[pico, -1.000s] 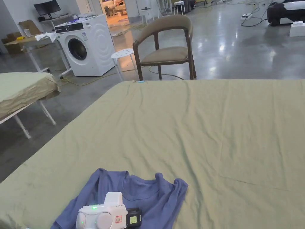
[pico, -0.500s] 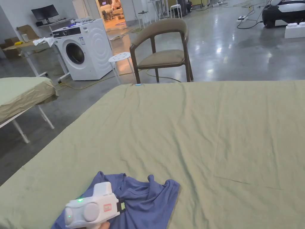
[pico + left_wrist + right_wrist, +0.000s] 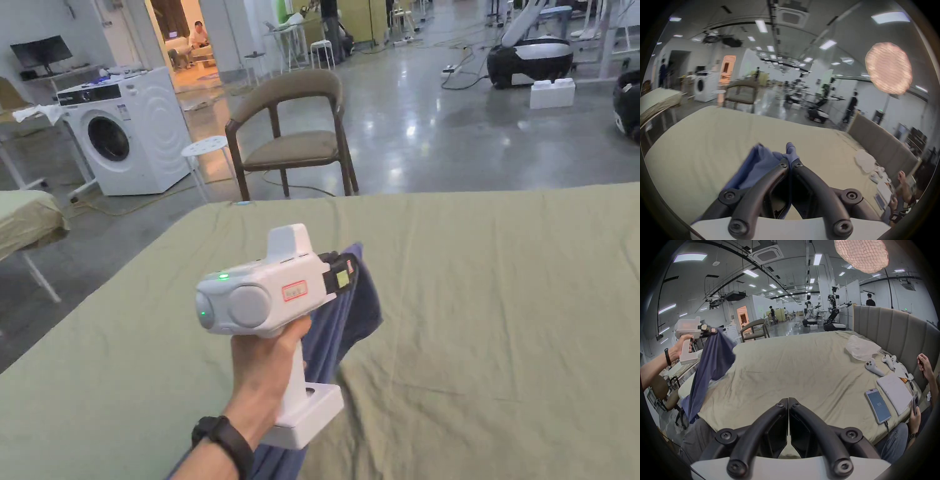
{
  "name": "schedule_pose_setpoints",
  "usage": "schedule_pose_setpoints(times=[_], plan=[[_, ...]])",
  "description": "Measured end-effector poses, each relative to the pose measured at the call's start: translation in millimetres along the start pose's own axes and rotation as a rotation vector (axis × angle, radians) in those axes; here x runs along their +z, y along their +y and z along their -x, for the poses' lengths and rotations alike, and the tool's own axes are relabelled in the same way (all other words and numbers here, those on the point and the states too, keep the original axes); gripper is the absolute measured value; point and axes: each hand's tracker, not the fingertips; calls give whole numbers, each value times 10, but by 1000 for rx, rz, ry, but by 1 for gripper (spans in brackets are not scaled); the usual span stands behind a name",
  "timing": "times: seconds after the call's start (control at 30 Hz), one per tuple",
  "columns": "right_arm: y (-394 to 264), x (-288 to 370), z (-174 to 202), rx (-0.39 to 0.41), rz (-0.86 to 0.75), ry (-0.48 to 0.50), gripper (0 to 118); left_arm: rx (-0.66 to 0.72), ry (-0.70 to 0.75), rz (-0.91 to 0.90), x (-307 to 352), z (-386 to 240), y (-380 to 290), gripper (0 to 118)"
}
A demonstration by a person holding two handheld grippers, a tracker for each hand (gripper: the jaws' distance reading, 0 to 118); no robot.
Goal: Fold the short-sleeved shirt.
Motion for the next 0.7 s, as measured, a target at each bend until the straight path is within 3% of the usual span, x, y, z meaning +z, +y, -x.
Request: schedule_pose_setpoints(times=[0.1,0.27,0.43,0.57,0.63,0.67,0.7], plan=[[-28,60,-76,-19,6,-23,0,-20,-149,71,-338,-664,-321,0],[-94,224,-202,-44,21,-71,0,-24,-389,306,-740,-1656,-1436,0],[-184,480,-320,-51,37,-111,0,-73,-578,543,-687,-2502,-2636,0],[-247,544,-363,-51,54,-154,0,-120,-705,609,-509,-2952,-3142,0],[-252,534,-363,-76,52,-155,0,-118,-687,588,-450,-3046,-3212,0],[-252,527,-362,-86,49,-149,0,-125,-683,586,-446,-3044,-3203,4],[-244,513,-356,-89,46,-144,0,-132,-674,585,-450,-3011,-3163,18]])
